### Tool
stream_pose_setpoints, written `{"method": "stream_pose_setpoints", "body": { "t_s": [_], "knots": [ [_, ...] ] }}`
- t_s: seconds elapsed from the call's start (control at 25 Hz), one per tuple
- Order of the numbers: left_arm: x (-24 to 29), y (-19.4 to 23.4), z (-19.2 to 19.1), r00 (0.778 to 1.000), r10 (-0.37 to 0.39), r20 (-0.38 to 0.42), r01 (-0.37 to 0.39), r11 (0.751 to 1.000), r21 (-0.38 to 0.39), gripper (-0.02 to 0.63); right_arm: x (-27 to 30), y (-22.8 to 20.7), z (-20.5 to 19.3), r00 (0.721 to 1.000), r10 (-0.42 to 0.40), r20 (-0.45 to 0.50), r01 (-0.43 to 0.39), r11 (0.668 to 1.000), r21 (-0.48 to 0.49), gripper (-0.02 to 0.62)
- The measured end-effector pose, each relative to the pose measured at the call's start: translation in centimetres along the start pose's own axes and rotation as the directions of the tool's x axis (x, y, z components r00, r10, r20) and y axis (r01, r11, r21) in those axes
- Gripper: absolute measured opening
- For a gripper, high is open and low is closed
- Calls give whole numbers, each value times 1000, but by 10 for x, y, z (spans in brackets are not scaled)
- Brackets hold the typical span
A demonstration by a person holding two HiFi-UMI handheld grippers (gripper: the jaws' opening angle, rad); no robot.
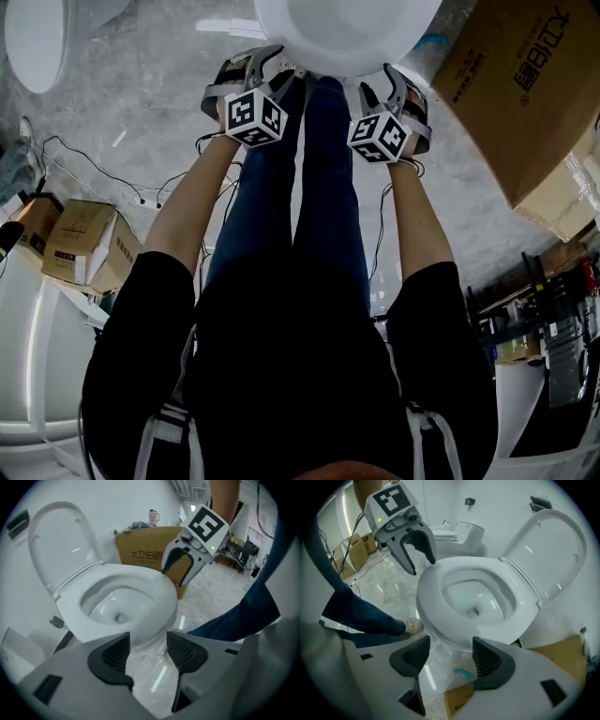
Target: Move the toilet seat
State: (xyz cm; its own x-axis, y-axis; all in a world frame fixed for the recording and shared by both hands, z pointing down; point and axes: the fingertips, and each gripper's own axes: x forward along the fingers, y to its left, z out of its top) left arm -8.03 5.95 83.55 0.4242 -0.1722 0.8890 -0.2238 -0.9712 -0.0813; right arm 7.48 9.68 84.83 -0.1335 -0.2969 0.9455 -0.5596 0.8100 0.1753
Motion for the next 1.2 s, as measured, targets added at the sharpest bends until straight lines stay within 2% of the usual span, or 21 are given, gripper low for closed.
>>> {"method": "stream_pose_setpoints", "body": {
  "t_s": [0.12,0.2,0.32,0.48,0.64,0.84,1.2],
  "knots": [
    [8,-2,1,1000,-11,-27,15,988,152,268,6,-2,2,1000,-16,-18,15,997,-71,292],
    [11,-1,0,999,-8,-43,18,974,227,281,8,-4,4,999,-28,-23,25,994,-102,295],
    [13,2,-1,998,0,-60,19,953,304,287,11,-6,5,998,-47,-32,41,986,-161,296],
    [17,3,-2,997,10,-78,21,921,389,291,16,-7,10,997,-67,-35,54,955,-293,296],
    [17,3,-4,997,13,-80,23,903,429,291,20,-6,14,998,-55,-35,38,925,-377,302],
    [16,3,-3,996,15,-83,22,900,435,299,17,-5,18,997,-69,-42,43,894,-447,301],
    [12,8,9,998,32,-61,0,885,465,322,-3,-12,24,997,-71,-12,58,891,-449,293]
  ]
}}
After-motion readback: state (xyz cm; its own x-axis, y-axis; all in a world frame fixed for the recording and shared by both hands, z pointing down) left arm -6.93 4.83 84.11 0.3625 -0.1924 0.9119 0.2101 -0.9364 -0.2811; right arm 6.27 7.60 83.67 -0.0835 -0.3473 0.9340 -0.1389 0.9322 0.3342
